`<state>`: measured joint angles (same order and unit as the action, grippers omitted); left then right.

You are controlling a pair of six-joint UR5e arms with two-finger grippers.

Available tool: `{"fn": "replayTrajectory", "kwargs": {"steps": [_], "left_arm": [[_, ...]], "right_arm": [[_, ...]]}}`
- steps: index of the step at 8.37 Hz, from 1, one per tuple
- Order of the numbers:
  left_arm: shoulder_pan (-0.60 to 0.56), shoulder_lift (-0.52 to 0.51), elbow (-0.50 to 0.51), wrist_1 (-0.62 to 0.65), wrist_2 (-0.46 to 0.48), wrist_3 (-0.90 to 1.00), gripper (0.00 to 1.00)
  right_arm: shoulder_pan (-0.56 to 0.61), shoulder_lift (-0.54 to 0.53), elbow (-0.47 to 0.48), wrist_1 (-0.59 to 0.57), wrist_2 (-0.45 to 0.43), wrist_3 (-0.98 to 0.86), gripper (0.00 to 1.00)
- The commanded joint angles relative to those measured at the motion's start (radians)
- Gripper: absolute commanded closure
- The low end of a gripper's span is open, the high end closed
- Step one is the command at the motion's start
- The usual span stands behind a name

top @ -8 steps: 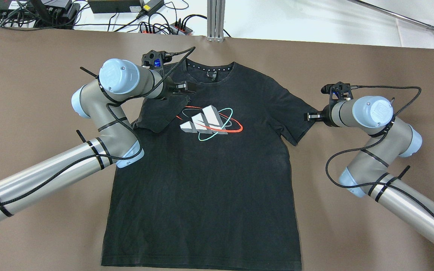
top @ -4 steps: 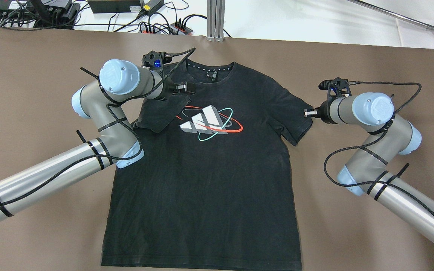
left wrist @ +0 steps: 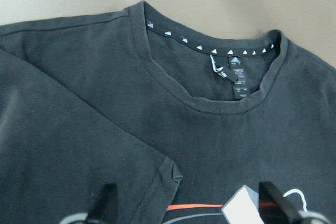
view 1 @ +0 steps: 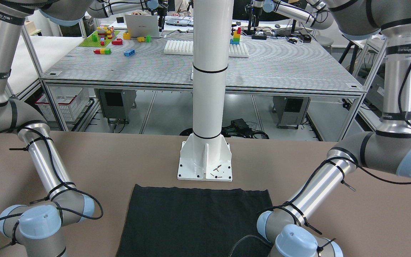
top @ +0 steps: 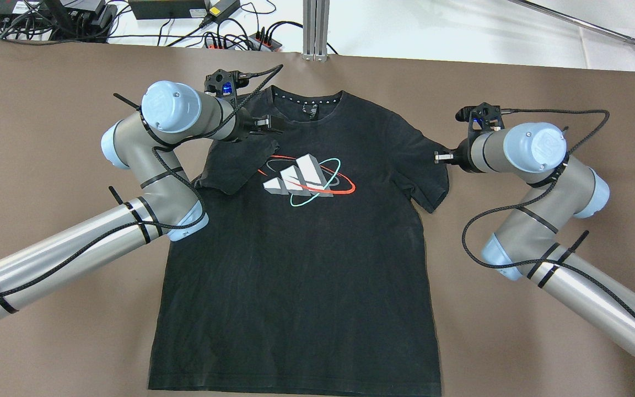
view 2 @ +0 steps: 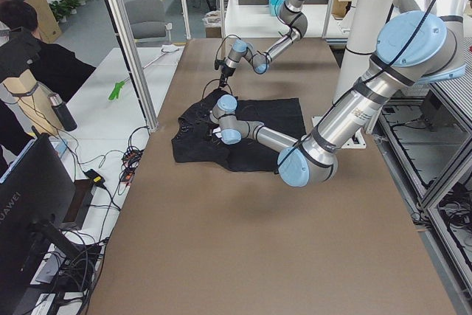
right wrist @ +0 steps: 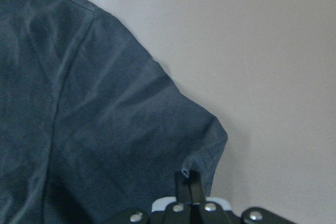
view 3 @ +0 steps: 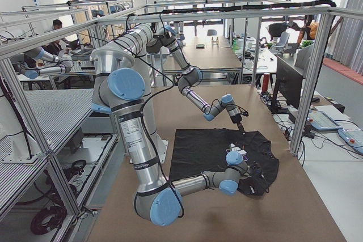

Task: Fold clothes
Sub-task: 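Move the right gripper to the sleeve nearest it, then fold the sleeve nearest the right gripper inward onto the shirt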

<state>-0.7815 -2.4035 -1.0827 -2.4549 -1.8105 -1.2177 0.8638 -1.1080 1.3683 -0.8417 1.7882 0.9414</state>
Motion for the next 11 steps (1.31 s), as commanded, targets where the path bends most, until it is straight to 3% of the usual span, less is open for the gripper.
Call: {"fn": "replayTrajectory", "kwargs": {"steps": [1,4,6,8,10,11], "left_arm": [[-0.053,0.003,0.001,0.005,-0.021,0.036,0.06],[-0.108,0.064,0.001,-0.001,-0.073,0.112,0.06],[-0.111,0.067,0.001,-0.001,-0.073,0.118,0.06],[-0.111,0.073,0.001,-0.003,-0.073,0.118,0.06],[-0.11,0.073,0.0,-0.003,-0.073,0.118,0.06],[-0.11,0.073,0.0,-0.003,-0.073,0.118,0.06]], "right_arm": [[-0.002,0.133,0.089,-0.23,-0.001,0.145,1.0],[-0.072,0.262,0.03,-0.263,-0.033,0.279,1.0],[-0.159,0.383,-0.081,-0.261,-0.149,0.348,1.0],[-0.195,0.398,-0.109,-0.26,-0.193,0.34,1.0],[-0.204,0.402,-0.124,-0.257,-0.194,0.338,0.75],[-0.206,0.399,-0.124,-0.257,-0.197,0.336,0.1]]}}
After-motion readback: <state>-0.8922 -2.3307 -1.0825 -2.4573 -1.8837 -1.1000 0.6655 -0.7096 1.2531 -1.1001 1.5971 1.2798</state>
